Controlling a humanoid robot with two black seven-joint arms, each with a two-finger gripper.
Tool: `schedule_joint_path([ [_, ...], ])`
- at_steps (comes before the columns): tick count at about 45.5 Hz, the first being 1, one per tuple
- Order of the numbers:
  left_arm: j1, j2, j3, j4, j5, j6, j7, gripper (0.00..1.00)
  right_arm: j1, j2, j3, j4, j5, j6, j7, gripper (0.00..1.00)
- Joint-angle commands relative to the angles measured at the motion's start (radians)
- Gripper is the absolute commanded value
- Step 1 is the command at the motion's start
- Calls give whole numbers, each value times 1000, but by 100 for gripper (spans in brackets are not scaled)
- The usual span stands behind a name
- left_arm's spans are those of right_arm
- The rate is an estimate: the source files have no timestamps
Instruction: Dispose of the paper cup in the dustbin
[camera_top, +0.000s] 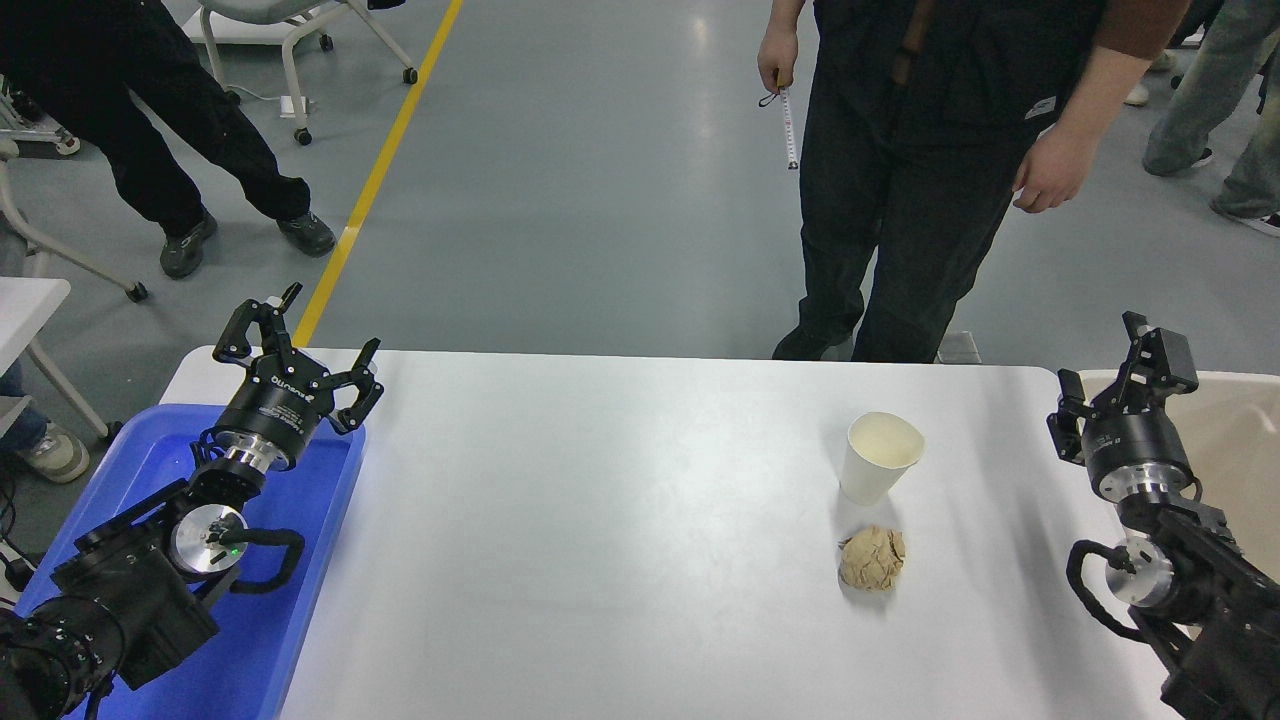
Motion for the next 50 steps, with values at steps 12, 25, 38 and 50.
schedule_joint_path([
  [12, 0, 0, 0, 1, -1, -1, 0, 100, 20, -15, 8, -1, 0, 1, 4, 99],
  [25, 0, 0, 0, -1, 1, 0, 0, 100, 18, -18, -1, -1, 2, 3, 4, 99],
  [38, 0, 0, 0, -1, -1, 0, 0, 100, 18, -36, -7, 0, 0, 1, 4, 99],
  [50, 0, 0, 0, 1, 1, -1, 0, 100, 83, -120, -196, 3, 0, 0, 4, 99],
])
